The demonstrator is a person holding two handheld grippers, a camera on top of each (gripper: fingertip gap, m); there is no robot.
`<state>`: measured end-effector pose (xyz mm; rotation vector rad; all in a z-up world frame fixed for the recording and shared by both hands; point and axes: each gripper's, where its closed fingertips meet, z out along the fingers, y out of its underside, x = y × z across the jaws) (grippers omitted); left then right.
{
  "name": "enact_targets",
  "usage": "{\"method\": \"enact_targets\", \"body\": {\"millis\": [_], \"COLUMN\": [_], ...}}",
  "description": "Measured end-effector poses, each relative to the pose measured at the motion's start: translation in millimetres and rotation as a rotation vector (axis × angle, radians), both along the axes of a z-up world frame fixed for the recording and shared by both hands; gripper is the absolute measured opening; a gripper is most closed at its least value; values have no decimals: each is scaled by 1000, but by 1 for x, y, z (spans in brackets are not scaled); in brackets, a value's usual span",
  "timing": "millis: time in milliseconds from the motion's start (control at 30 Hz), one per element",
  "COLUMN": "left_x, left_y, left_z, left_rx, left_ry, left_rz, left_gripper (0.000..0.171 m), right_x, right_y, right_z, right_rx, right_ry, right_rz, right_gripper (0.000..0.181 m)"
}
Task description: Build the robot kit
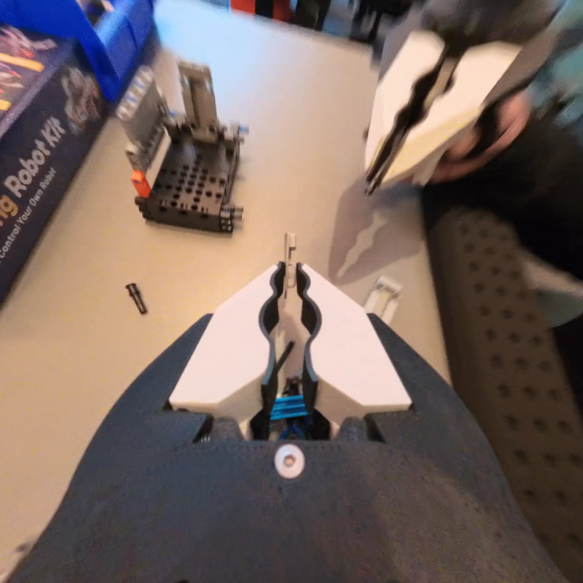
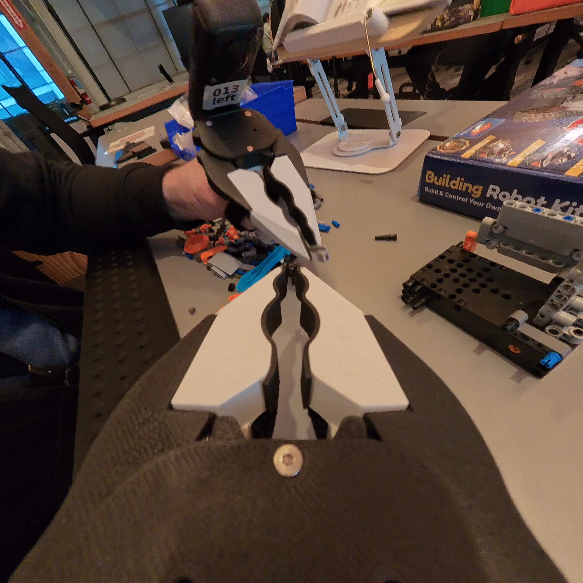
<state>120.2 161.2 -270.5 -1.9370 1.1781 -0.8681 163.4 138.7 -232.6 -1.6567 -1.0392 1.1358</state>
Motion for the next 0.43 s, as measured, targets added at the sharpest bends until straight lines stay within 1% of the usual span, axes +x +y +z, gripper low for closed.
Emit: {"method": "enact_targets", "body": {"millis": [100,200,300,433], "left_x": [-9,-25,-41,-56], "left_y": [-9,-21,-36,-51], "left_z": [50,89,116,134], "left_rx": [-104,-179,-228,-269], "left_ry": [-340,-618,-842,-1022], "left_rz": [34,58,64,69], "left_gripper": [4,4,4,3], "right_x": [-1,-17,-44,-80], "right_y": [1,-9,-25,-41], "right_z": [9,34,65,94], "right_rx": [15,59,108,127], "right_ry": [37,111,216,348], "right_rz": [-19,-25,-20,-4], "right_gripper": [1,2,1,2]}}
